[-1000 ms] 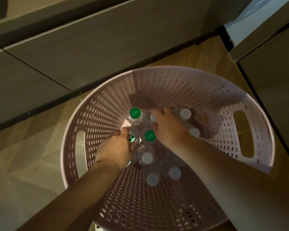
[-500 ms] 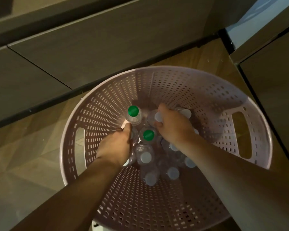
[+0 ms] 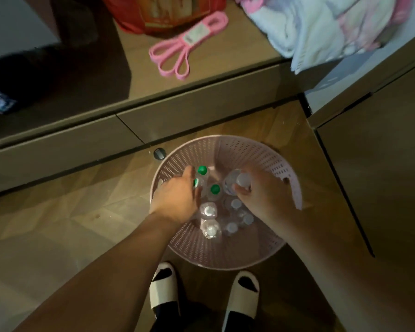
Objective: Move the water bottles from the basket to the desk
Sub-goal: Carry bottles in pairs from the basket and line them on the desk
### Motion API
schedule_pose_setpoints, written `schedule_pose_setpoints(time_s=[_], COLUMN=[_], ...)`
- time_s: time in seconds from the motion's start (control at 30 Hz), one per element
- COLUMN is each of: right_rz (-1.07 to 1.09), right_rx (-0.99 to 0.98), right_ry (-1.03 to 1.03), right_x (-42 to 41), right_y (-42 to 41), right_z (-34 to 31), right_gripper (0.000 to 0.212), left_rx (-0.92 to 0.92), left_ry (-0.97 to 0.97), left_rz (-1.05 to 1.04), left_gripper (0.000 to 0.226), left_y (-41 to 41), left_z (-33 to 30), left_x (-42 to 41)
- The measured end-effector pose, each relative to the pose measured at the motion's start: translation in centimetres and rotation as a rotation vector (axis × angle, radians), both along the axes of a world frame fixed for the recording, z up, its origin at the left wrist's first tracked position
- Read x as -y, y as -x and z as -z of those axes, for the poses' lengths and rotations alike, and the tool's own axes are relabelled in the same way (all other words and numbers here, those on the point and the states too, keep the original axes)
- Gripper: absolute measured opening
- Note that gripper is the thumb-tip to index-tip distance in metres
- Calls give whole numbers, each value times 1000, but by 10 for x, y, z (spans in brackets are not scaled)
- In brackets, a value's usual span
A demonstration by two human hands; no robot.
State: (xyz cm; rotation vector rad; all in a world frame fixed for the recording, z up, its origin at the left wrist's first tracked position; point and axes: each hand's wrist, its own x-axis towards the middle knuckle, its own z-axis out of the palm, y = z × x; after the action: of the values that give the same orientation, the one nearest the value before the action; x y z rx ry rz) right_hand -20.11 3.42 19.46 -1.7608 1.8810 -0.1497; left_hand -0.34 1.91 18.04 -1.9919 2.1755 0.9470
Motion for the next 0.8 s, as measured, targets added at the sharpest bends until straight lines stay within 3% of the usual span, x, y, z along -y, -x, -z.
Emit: schedule_pose_setpoints(time_s=[0.37,0.63,0.67,0.73,0.77,0.8], right_rz=[-131,-301,-349,-488,-555,-562], right_rx=[-39,-110,-43,314,386,271], right_ry=[-44,-87,-165,-591,-662,-593], right_x=[-55,-79,-79,-84,-84,-82], right_y=[-22,-92,-106,-140,-157,-176], right_z=[-240,-315,-320,-330,-328,-333], right_gripper=[36,38,39,39,40,40], left_rx=[19,153,153,134,138,150], left_ry=[82,146,143,117,106,107], left_rz=[-128,-165,-203,-296,-330,-357], left_gripper=[25,25,25,24,23,23], left_y=[-23,-104,-119,-151,-168,-186], left_z=[-236,-312,-315,-318,-319,-320], left_x=[-68,-134,-141,-154,-161,-167])
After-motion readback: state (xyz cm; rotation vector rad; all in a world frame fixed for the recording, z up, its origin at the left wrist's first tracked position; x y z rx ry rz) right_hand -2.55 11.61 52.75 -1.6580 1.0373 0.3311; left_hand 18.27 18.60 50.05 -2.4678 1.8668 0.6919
